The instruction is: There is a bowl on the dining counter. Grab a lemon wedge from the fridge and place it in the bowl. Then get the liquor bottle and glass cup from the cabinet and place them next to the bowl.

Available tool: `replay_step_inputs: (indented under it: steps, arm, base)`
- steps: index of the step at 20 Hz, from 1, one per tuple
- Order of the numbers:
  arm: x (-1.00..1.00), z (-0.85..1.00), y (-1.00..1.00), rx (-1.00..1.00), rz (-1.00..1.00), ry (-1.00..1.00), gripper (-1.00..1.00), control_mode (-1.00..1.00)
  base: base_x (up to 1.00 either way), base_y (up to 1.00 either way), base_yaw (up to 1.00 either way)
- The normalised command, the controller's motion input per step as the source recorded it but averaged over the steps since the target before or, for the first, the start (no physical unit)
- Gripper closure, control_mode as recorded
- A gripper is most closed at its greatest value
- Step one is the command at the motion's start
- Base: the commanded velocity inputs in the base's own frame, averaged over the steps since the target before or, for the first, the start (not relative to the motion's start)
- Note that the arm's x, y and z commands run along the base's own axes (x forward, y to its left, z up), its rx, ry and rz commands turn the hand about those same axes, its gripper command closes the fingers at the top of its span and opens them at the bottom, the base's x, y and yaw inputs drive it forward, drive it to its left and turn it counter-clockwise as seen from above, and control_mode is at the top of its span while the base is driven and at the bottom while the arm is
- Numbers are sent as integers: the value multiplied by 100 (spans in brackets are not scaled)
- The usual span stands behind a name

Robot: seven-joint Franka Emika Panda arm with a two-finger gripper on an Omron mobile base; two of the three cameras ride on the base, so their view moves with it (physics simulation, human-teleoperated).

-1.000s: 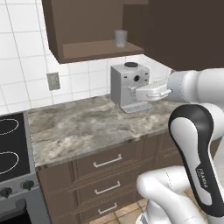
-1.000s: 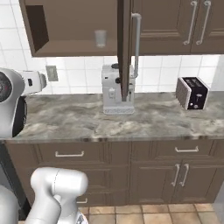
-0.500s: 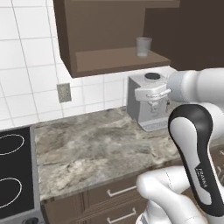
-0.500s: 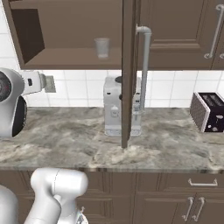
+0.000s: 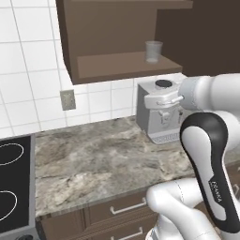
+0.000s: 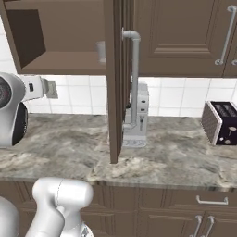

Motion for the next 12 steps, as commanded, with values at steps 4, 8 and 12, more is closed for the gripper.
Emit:
replay_step_inputs:
  steps: [4,8,12]
  arm:
    - [0,0,0,0,0,0,-100,100]
    - [23,5,-8,-6,0,2,-100,-100]
    - [39,51,-55,-17,0,16,-100,-100]
  base:
    - [1,-13,0]
    - [0,0,0]
    - [0,0,0]
